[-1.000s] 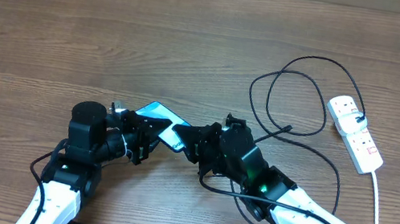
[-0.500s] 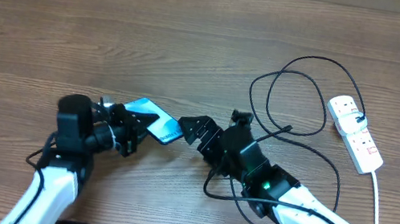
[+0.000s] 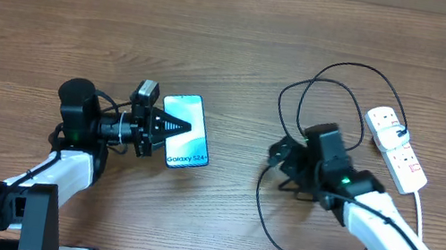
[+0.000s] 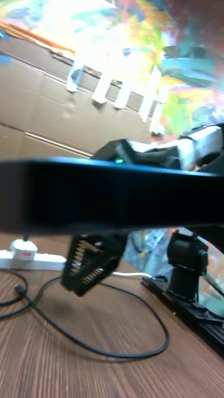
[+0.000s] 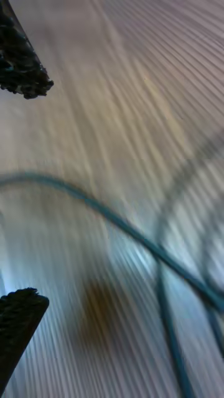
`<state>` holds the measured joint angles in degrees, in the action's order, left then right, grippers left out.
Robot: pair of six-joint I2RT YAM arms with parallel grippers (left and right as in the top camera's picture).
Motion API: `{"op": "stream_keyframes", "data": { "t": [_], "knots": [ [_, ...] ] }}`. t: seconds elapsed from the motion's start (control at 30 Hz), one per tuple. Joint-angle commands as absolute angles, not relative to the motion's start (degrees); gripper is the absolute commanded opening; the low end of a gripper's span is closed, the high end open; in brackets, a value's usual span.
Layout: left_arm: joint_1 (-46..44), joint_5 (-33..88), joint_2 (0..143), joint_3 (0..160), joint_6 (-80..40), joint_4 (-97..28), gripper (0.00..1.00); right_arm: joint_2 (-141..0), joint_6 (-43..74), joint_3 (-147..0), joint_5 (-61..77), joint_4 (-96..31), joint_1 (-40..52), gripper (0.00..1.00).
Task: Plug charger to phone and switch on socket
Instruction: 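Move the right gripper to the black cable and grasp it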
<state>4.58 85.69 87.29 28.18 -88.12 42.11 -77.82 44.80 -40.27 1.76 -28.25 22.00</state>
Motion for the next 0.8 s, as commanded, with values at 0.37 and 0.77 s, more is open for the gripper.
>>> {"op": "stream_keyframes", "data": {
  "t": [0.37,0.77],
  "knots": [
    [4.4,85.2,87.5,30.5,-87.8,42.7,0.04,-93.3,43.4,-43.9,-4.9,-21.1,21.7,0.49],
    [4.5,83.6,87.5,30.5,-87.8,42.7,0.04,-93.1,33.9,-45.2,-4.4,-26.5,26.1,0.08]
  ]
}}
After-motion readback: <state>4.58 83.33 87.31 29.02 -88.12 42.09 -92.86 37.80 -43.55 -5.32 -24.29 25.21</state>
